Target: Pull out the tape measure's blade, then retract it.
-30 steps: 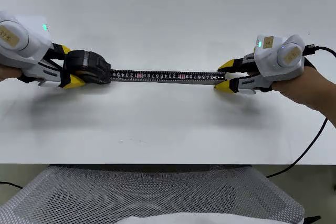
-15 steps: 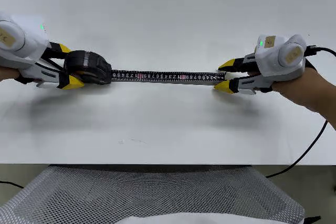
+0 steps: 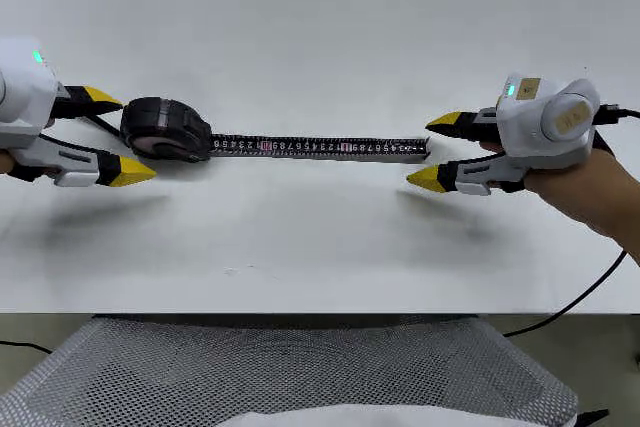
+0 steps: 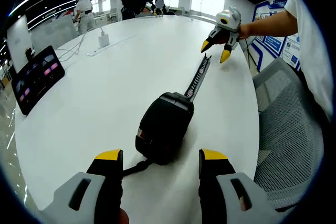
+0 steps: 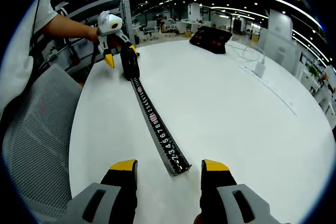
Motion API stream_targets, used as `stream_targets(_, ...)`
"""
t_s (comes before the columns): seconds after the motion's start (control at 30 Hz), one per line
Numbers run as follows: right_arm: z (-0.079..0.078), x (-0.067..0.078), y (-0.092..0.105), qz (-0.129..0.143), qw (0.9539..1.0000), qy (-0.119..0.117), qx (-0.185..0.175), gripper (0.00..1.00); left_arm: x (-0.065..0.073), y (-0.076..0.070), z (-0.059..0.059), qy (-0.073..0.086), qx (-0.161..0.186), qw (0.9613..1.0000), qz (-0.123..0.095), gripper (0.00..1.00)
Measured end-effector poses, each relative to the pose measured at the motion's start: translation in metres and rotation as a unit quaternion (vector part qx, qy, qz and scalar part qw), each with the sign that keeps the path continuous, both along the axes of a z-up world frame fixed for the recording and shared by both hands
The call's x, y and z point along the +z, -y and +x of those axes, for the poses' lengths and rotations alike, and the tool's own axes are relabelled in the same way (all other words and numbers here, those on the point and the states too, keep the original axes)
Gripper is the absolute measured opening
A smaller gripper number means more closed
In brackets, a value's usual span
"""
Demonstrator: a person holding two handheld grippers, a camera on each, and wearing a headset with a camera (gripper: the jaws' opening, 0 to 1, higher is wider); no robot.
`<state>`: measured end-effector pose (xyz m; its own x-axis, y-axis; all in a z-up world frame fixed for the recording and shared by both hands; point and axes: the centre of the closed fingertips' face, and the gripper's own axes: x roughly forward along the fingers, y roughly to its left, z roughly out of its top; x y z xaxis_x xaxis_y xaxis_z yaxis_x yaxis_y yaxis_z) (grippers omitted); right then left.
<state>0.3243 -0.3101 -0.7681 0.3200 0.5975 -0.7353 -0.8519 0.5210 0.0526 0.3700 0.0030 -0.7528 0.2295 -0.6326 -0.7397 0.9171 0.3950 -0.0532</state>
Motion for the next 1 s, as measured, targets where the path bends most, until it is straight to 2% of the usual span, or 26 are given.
stream_targets(0.17, -0.005, 0.007, 0.001, 0.007, 0.9997, 0.008, -0.023, 0.52, 0.009, -0.005, 0.002, 0.016, 0.030, 0.9993, -0.016, 0.56)
stream_targets(0.3, -0.008, 0.011, 0.003, 0.010, 0.9990, 0.015, -0.040, 0.58, 0.017, -0.008, -0.001, 0.020, 0.050, 0.9981, -0.029, 0.58)
stream_targets(0.43, -0.011, 0.017, 0.006, 0.016, 0.9980, 0.019, -0.058, 0.63, 0.025, -0.011, -0.004, 0.032, 0.074, 0.9958, -0.043, 0.61)
stream_targets(0.53, -0.014, 0.020, 0.005, 0.023, 0.9972, 0.025, -0.066, 0.68, 0.029, -0.013, -0.008, 0.029, 0.089, 0.9940, -0.055, 0.64)
stream_targets(0.7, -0.019, 0.024, 0.005, 0.027, 0.9961, 0.031, -0.078, 0.74, 0.033, -0.017, -0.015, 0.038, 0.102, 0.9923, -0.058, 0.69)
stream_targets(0.9, -0.025, 0.030, 0.003, 0.036, 0.9945, 0.039, -0.090, 0.80, 0.039, -0.019, -0.024, 0.037, 0.117, 0.9898, -0.071, 0.73)
stream_targets(1.0, -0.031, 0.033, 0.003, 0.040, 0.9941, 0.035, -0.095, 0.83, 0.040, -0.022, -0.026, 0.043, 0.128, 0.9882, -0.073, 0.74)
